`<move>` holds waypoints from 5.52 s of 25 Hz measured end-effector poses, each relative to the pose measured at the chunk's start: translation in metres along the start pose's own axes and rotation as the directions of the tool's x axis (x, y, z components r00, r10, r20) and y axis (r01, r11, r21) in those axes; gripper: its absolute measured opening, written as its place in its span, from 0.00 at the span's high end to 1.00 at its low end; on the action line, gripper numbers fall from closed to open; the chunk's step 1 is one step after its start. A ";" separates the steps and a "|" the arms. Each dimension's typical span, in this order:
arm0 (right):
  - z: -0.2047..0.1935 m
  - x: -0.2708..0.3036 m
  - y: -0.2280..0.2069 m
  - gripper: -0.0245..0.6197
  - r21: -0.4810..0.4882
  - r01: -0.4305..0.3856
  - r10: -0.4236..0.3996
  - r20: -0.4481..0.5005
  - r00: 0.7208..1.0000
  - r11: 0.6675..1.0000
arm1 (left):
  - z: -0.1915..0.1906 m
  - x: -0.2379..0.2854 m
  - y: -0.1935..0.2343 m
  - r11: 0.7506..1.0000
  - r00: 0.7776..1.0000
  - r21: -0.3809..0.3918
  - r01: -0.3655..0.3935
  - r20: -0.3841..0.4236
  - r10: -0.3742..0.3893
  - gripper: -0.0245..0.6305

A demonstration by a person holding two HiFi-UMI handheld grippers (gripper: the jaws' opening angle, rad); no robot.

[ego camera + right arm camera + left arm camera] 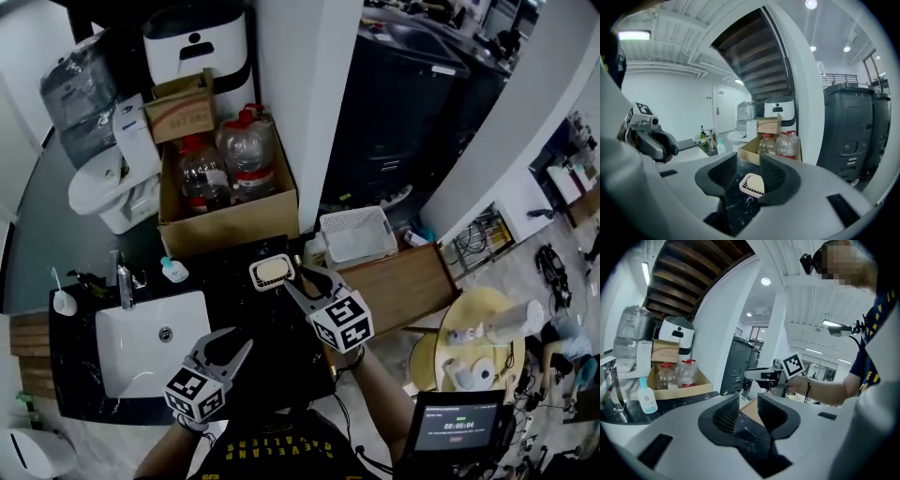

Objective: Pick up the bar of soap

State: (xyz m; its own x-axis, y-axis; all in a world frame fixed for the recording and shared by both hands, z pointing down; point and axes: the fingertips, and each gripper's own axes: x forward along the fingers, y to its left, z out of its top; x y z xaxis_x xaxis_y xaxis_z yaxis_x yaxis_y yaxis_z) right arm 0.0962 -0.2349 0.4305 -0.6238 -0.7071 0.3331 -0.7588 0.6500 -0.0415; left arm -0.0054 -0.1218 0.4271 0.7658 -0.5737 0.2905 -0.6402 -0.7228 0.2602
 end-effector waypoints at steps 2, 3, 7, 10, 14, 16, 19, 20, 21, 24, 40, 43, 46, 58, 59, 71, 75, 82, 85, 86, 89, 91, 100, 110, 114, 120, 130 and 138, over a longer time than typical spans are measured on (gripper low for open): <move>-0.001 0.007 0.000 0.72 -0.026 -0.017 0.017 -0.015 1.000 1.000 | 0.006 0.008 -0.003 1.000 1.000 0.008 0.003 -0.002 -0.003 0.78; -0.002 0.010 0.000 0.72 -0.040 -0.028 0.027 -0.024 0.999 0.999 | 0.009 0.013 -0.006 1.000 1.000 0.013 0.005 -0.002 -0.005 0.78; -0.006 0.020 -0.002 0.72 -0.082 -0.078 0.073 -0.061 0.995 0.994 | 0.018 0.027 -0.015 1.000 1.000 0.027 0.010 0.004 -0.010 0.78; -0.010 0.029 -0.005 0.72 -0.114 -0.106 0.095 -0.093 0.991 0.988 | 0.018 0.031 -0.014 1.000 1.000 0.021 -0.001 -0.002 0.001 0.78; -0.019 0.043 -0.009 0.72 -0.160 -0.149 0.124 -0.155 0.980 0.976 | 0.015 0.032 -0.006 1.000 1.000 0.008 -0.029 -0.010 0.029 0.78; -0.026 0.051 -0.011 0.72 -0.182 -0.178 0.142 -0.193 0.971 0.967 | 0.016 0.031 -0.001 0.999 0.999 0.002 -0.043 -0.006 0.043 0.78; -0.037 0.061 -0.014 0.72 -0.201 -0.216 0.166 -0.242 0.956 0.955 | 0.016 0.030 0.006 0.998 0.998 -0.008 -0.063 0.000 0.063 0.78; -0.040 0.063 -0.016 0.72 -0.201 -0.225 0.172 -0.253 0.952 0.953 | 0.015 0.029 0.008 0.998 0.998 -0.012 -0.069 0.001 0.069 0.78; -0.043 0.065 -0.018 0.71 -0.200 -0.232 0.177 -0.262 0.949 0.952 | 0.015 0.028 0.010 0.997 0.997 -0.016 -0.075 0.004 0.076 0.78; -0.047 0.071 -0.026 0.71 -0.196 -0.243 0.184 -0.276 0.943 0.950 | 0.015 0.027 0.017 0.995 0.995 -0.020 -0.094 0.016 0.095 0.78; -0.107 0.116 -0.031 0.62 -0.413 -0.480 0.143 -0.625 0.768 0.774 | -0.017 0.000 0.062 0.979 0.990 -0.155 -0.131 0.030 0.138 0.78; -0.115 0.119 -0.030 0.57 -0.438 -0.550 0.127 -0.689 0.713 0.711 | -0.024 -0.011 0.069 0.972 0.988 -0.185 -0.148 0.026 0.155 0.78; -0.122 0.125 -0.028 0.56 -0.446 -0.609 0.116 -0.738 0.665 0.655 | -0.030 -0.021 0.075 0.965 0.985 -0.208 -0.160 0.028 0.170 0.78; -0.143 0.142 -0.027 0.55 -0.405 -0.716 0.079 -0.840 0.538 0.568 | -0.053 -0.045 0.095 0.945 0.981 -0.274 -0.179 0.028 0.194 0.78; -0.143 0.142 -0.027 0.55 -0.410 -0.715 0.077 -0.838 0.541 0.567 | -0.053 -0.046 0.096 0.944 0.980 -0.277 -0.181 0.028 0.196 0.78; -0.148 0.154 -0.025 0.55 -0.494 -0.710 -0.007 -0.823 0.567 0.502 | -0.053 -0.044 0.099 0.942 0.985 -0.297 -0.156 0.027 0.172 0.78; -0.148 0.156 -0.025 0.55 -0.492 -0.711 -0.018 -0.828 0.561 0.503 | -0.056 -0.042 0.098 0.938 0.986 -0.311 -0.150 0.022 0.165 0.78; -0.146 0.154 -0.028 0.55 -0.504 -0.651 0.004 -0.789 0.614 0.567 | -0.056 -0.041 0.098 0.937 0.987 -0.320 -0.141 0.024 0.157 0.78; -0.141 0.150 -0.027 0.55 -0.514 -0.619 0.017 -0.761 0.648 0.594 | -0.057 -0.041 0.099 0.937 0.988 -0.322 -0.138 0.022 0.153 0.78; -0.138 0.149 -0.025 0.55 -0.517 -0.607 0.022 -0.750 0.661 0.603 | -0.058 -0.042 0.098 0.938 0.988 -0.319 -0.135 0.022 0.150 0.78; -0.125 0.142 -0.020 0.55 -0.520 -0.564 0.042 -0.710 0.703 0.641 | -0.056 -0.042 0.092 0.943 0.990 -0.310 -0.122 0.026 0.137 0.78; -0.116 0.138 -0.018 0.55 -0.515 -0.536 0.056 -0.683 0.728 0.669 | -0.053 -0.039 0.087 0.947 0.992 -0.302 -0.112 0.027 0.126 0.78; -0.073 0.110 0.005 0.55 -0.371 -0.382 0.176 -0.482 0.858 0.846 | -0.045 -0.031 0.068 0.960 0.996 -0.269 -0.075 0.030 0.086 0.78; -0.017 0.051 0.037 0.55 -0.085 -0.300 0.284 -0.167 0.944 0.950 | -0.042 -0.023 0.039 0.970 0.999 -0.240 -0.025 0.026 0.032 0.78; -0.002 0.023 0.051 0.55 0.032 -0.304 0.305 -0.034 0.952 0.952 | -0.037 -0.020 0.027 0.975 0.999 -0.224 -0.005 0.030 0.013 0.78; 0.010 -0.015 0.069 0.55 0.186 -0.291 0.269 0.130 0.954 0.939 | -0.035 -0.020 0.008 0.977 0.999 -0.211 0.028 0.037 -0.021 0.78; 0.020 -0.049 0.108 0.55 0.252 -0.264 0.200 0.252 0.947 0.931 | -0.025 -0.018 -0.020 0.976 0.995 -0.196 0.091 0.053 -0.082 0.78; 0.025 -0.055 0.131 0.55 0.272 -0.284 0.201 0.294 0.934 0.919 | -0.019 -0.021 -0.026 0.971 0.992 -0.205 0.121 0.059 -0.112 0.78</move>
State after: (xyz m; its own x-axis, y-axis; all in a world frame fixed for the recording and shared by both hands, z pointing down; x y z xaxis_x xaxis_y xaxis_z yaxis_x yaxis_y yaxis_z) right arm 0.0261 -0.1176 0.3836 -0.7905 -0.6120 0.0257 -0.5718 0.7222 -0.3891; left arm -0.0062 -0.0835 0.4312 0.8346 -0.5114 0.2046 -0.5412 -0.6924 0.4771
